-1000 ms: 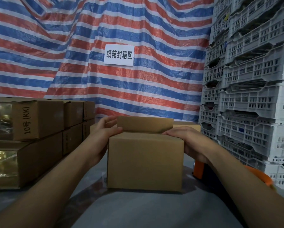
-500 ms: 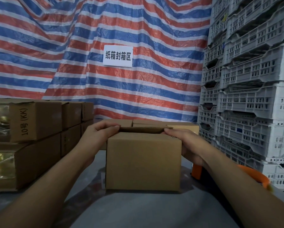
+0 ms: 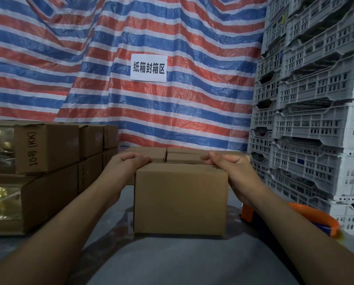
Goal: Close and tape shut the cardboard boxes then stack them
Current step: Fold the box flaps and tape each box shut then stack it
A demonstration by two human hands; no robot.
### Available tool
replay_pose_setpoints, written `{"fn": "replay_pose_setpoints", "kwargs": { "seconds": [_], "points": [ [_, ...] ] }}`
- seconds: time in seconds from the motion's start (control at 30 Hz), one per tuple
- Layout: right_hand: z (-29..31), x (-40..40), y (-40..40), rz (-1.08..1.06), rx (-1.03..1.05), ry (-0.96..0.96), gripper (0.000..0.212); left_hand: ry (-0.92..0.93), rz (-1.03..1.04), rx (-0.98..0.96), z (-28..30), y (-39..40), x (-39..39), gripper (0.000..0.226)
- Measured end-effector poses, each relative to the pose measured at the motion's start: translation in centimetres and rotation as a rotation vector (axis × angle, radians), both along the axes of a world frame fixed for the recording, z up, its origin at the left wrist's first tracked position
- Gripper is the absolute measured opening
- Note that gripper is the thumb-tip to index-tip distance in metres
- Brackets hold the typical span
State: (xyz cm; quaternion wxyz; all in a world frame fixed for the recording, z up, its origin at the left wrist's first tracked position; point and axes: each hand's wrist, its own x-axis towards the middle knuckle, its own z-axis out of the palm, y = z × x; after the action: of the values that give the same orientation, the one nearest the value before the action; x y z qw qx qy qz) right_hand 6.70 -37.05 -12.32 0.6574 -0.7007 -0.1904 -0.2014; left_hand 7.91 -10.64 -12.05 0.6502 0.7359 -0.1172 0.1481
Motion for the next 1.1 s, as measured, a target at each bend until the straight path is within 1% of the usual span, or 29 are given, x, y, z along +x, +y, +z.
{"fn": "replay_pose_setpoints", "kwargs": {
  "seconds": [0.07,0.2,0.27,0.33,0.4,0.43,0.47,0.53,0.57,0.63,0.7,0.83,0.9,0.97,1.03,1.1],
  "points": [
    [0.0,0.1,-0.2,-0.015,-0.038,0.049,0.035,0.015,-0.011,0.009,0.2,0.1,0.1,0.018],
    [0.1,0.2,-0.1,-0.015,-0.026,0.054,0.028,0.083,-0.043,0.051,0.6,0.3,0.3,0.016],
    [0.0,0.1,0.0,-0.012,-0.003,0.060,0.027,0.113,-0.030,0.148,1.6,0.3,0.2,0.014],
    [-0.1,0.2,0.1,-0.009,0.004,0.070,0.028,0.103,0.042,0.413,3.3,0.0,0.1,0.012],
    [-0.1,0.2,0.1,-0.009,0.005,0.071,0.029,0.026,0.147,0.737,5.0,-1.2,-0.5,0.014],
    [-0.1,0.2,0.1,-0.009,0.005,0.067,0.030,-0.029,0.173,0.857,5.7,-2.1,-1.0,0.019],
    [-0.1,0.2,0.0,-0.008,0.007,0.060,0.031,-0.095,0.161,0.932,6.1,-3.0,-1.5,0.026],
    [-0.1,0.2,0.0,0.002,0.009,0.049,0.032,-0.188,0.024,1.034,6.6,-4.8,-2.8,0.050],
    [-0.2,0.2,-0.1,0.006,0.003,0.046,0.033,-0.193,-0.067,1.100,6.7,-5.6,-3.4,0.061],
    [-0.3,0.4,-0.2,0.013,0.000,0.047,0.031,-0.208,-0.195,1.275,6.4,-7.0,-3.8,0.071],
    [-0.3,0.5,-0.2,0.009,-0.001,0.047,0.029,-0.254,-0.224,1.393,5.6,-7.6,-3.8,0.075],
    [-0.2,0.2,-0.1,0.013,-0.030,0.039,0.028,-0.257,-0.187,1.376,4.3,-7.4,-3.4,0.072],
    [0.1,-0.1,-0.1,-0.004,-0.067,0.031,0.024,-0.250,-0.179,1.368,4.2,-7.3,-3.5,0.074],
    [0.8,-0.4,0.0,-0.043,-0.128,0.020,0.025,-0.228,-0.157,1.374,4.1,-7.3,-3.5,0.078],
    [1.9,-1.1,0.3,-0.060,-0.243,0.029,0.034,-0.204,-0.128,1.388,4.0,-7.3,-3.4,0.082],
    [3.5,-2.5,1.0,-0.056,-0.483,0.071,0.049,-0.194,-0.117,1.371,3.9,-7.2,-3.3,0.084]
  ]
}}
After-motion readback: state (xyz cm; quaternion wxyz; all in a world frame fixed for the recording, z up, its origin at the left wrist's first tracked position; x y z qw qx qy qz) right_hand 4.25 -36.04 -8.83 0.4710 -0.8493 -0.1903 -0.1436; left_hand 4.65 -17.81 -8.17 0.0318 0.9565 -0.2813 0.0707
